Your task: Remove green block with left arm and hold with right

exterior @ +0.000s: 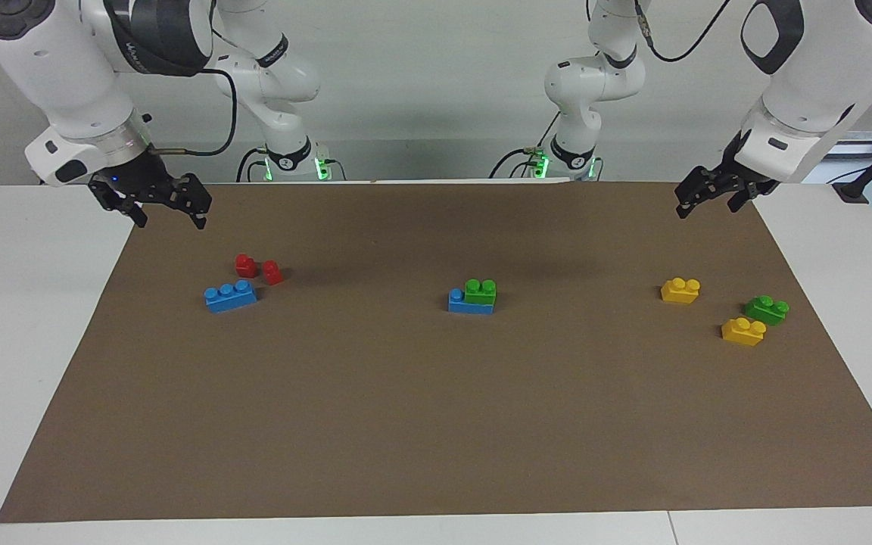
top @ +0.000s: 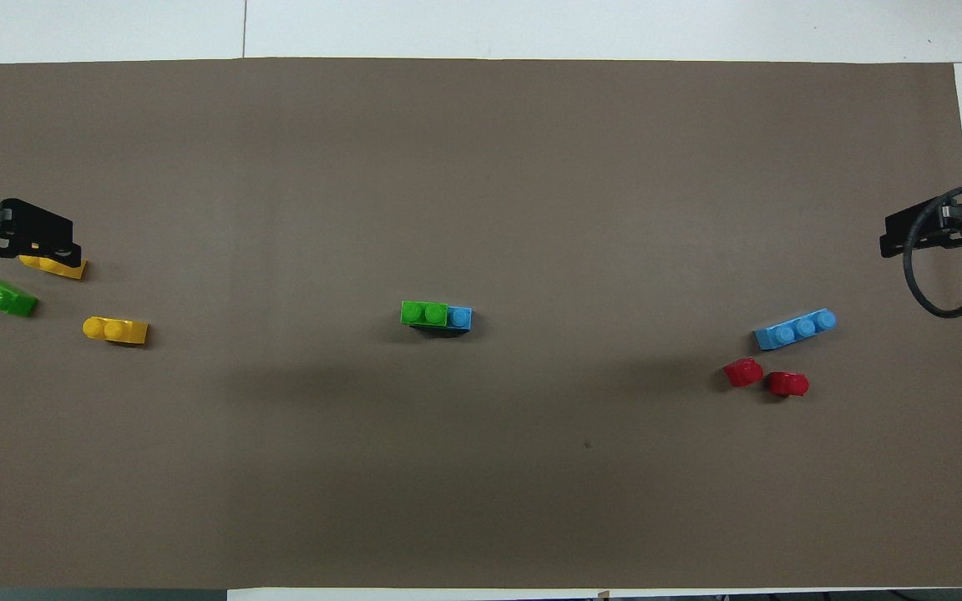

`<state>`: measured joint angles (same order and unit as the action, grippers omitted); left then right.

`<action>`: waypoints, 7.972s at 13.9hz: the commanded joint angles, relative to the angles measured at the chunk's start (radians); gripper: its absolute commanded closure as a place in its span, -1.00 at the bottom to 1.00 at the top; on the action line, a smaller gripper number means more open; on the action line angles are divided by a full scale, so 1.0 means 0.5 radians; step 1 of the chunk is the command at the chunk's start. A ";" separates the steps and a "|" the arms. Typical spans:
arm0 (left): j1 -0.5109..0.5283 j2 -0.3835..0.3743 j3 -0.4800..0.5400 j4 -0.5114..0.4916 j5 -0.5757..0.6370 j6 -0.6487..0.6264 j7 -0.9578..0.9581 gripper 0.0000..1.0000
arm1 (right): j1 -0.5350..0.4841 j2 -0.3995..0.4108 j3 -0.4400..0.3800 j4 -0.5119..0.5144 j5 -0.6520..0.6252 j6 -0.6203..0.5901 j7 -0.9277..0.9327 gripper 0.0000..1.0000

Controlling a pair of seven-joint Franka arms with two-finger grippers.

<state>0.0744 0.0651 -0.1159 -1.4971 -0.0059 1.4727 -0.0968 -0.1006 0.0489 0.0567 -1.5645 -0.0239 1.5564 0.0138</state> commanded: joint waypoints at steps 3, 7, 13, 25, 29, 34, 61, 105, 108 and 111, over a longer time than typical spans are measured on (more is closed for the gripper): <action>0.026 -0.020 -0.005 0.006 -0.037 -0.019 0.040 -1.00 | -0.013 -0.024 0.012 -0.031 -0.014 -0.008 -0.031 -1.00; 0.026 -0.026 -0.005 0.006 -0.034 -0.006 0.043 -1.00 | -0.013 -0.024 0.012 -0.031 -0.014 0.007 -0.043 -1.00; 0.008 -0.029 -0.008 0.006 -0.034 0.018 0.034 -1.00 | 0.011 -0.070 0.012 -0.129 -0.008 0.142 -0.021 -1.00; -0.002 -0.057 -0.014 -0.043 -0.031 0.043 0.013 -1.00 | 0.287 0.065 0.016 -0.282 0.351 0.409 2.059 -1.00; -0.056 -0.127 -0.026 -0.184 -0.037 0.070 -0.275 -1.00 | 0.455 0.046 0.016 -0.522 0.581 0.660 2.646 -1.00; -0.292 -0.314 -0.029 -0.561 -0.056 0.217 -1.167 -1.00 | 0.640 0.053 0.016 -0.727 0.848 0.994 3.187 -1.00; -1.130 0.146 -0.020 -1.114 -0.083 1.669 -4.197 -1.00 | 1.309 0.623 0.016 -0.905 1.398 2.213 3.544 -0.96; -0.422 -0.167 -0.001 -0.798 -0.022 1.086 -3.511 1.00 | 1.174 0.673 -0.003 -0.704 1.416 1.975 3.427 1.00; -0.183 -0.179 -0.001 -0.856 -0.022 1.086 -2.941 1.00 | 0.920 0.556 -0.012 -0.578 1.276 1.589 3.302 1.00; -0.042 -0.118 -0.001 -0.932 -0.022 1.156 -2.440 1.00 | 0.583 0.519 -0.009 -0.330 1.030 1.086 3.038 1.00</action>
<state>0.0180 -0.0005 -0.1078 -1.9260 -0.0016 2.0290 -1.4467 0.2855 0.3123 0.0390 -1.8018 0.5439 2.2264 1.6207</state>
